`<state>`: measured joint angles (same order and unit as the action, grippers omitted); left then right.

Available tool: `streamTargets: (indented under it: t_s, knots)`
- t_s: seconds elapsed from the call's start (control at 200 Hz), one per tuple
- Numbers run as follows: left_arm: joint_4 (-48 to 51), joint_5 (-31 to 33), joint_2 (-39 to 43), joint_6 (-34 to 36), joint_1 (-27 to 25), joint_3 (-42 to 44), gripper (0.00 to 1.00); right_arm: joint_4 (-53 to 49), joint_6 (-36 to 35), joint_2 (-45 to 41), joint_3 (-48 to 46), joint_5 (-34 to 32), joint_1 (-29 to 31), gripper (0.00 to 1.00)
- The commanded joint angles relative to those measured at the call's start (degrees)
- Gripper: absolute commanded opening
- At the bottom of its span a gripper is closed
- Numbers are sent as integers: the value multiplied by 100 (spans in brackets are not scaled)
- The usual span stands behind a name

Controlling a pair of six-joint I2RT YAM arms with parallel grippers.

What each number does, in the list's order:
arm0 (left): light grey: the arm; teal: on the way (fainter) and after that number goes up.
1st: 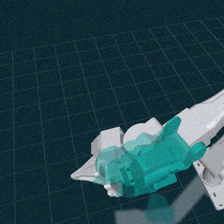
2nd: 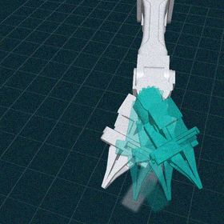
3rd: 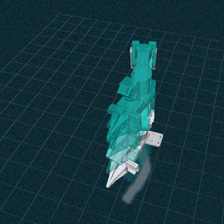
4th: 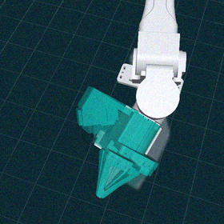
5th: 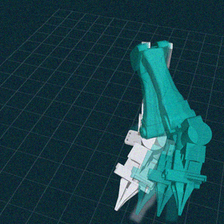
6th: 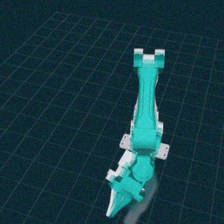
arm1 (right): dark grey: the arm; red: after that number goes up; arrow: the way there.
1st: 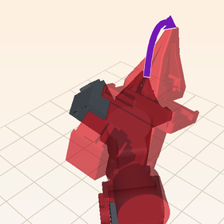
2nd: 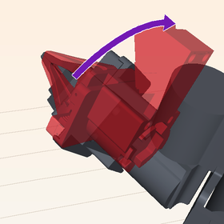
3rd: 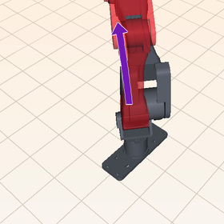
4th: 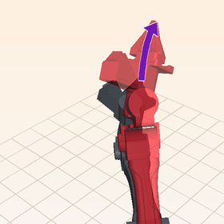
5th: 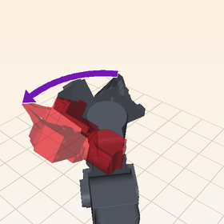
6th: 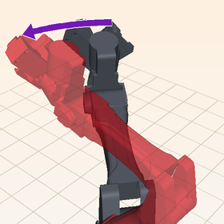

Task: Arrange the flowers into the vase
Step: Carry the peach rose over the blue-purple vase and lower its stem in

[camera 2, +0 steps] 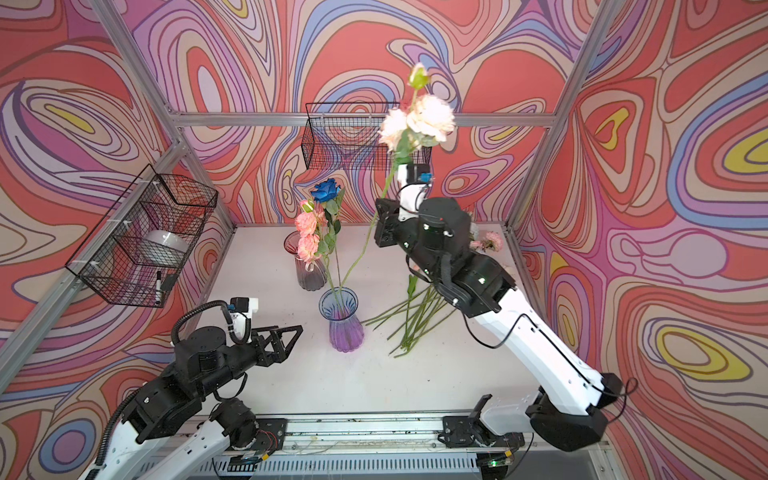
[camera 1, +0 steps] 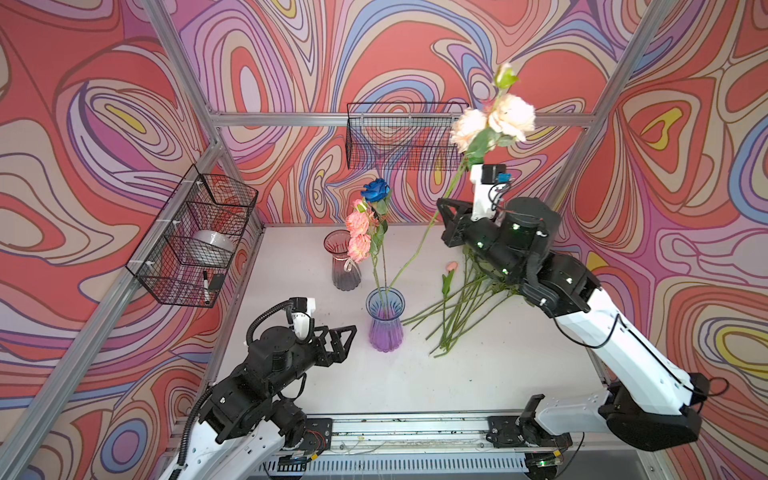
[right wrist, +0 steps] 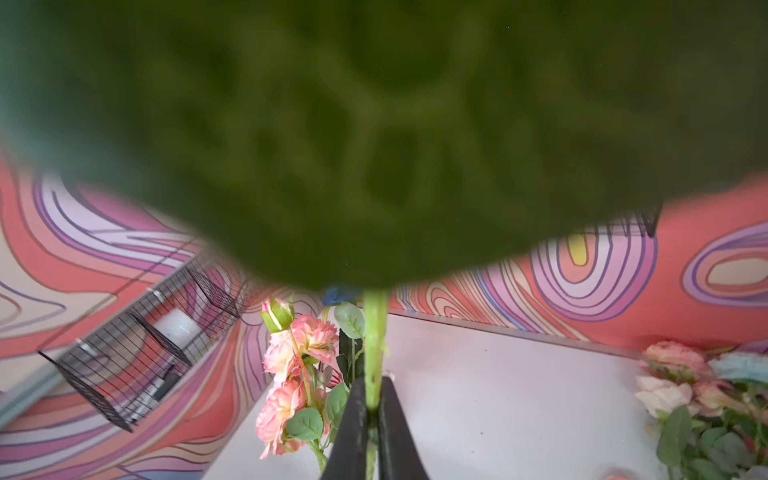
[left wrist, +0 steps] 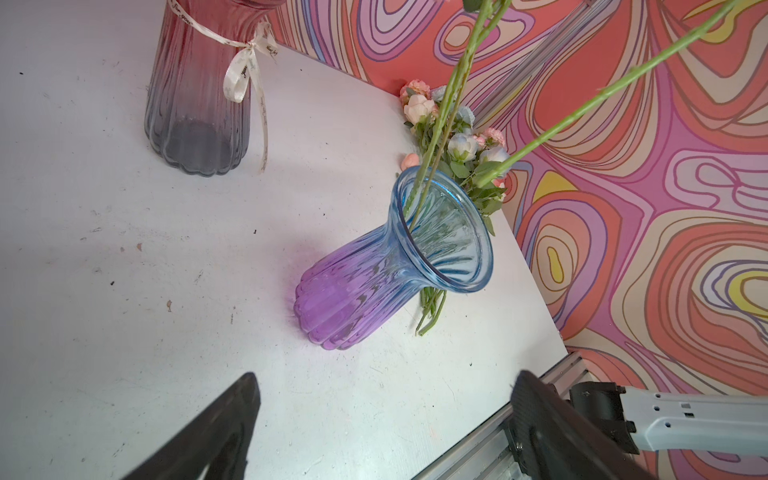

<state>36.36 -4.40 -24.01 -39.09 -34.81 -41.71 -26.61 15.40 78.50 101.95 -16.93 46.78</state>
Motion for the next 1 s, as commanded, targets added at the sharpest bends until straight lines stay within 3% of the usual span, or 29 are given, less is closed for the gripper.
streamTargets:
  t_s: [0.0,0.14,0.275,0.531,0.851,0.996]
  knots:
    - [169,80,80,77,19,-209,97,79,-1029,549,364,-1156,602,0]
    - [205,51,88,94,25,-284,97,121,-1644,1031,605,-1681,1193,0]
    - [192,4,108,93,25,-302,96,-8,-1792,1282,492,-1479,1487,0]
    - [201,-78,70,138,20,-329,97,-627,-1613,1650,195,-977,1667,0]
    - [152,-120,74,112,25,-293,97,-644,-1119,1760,-673,-670,1667,0]
    - [153,-135,85,108,24,-289,96,-664,-1054,1698,-799,-615,1667,18]
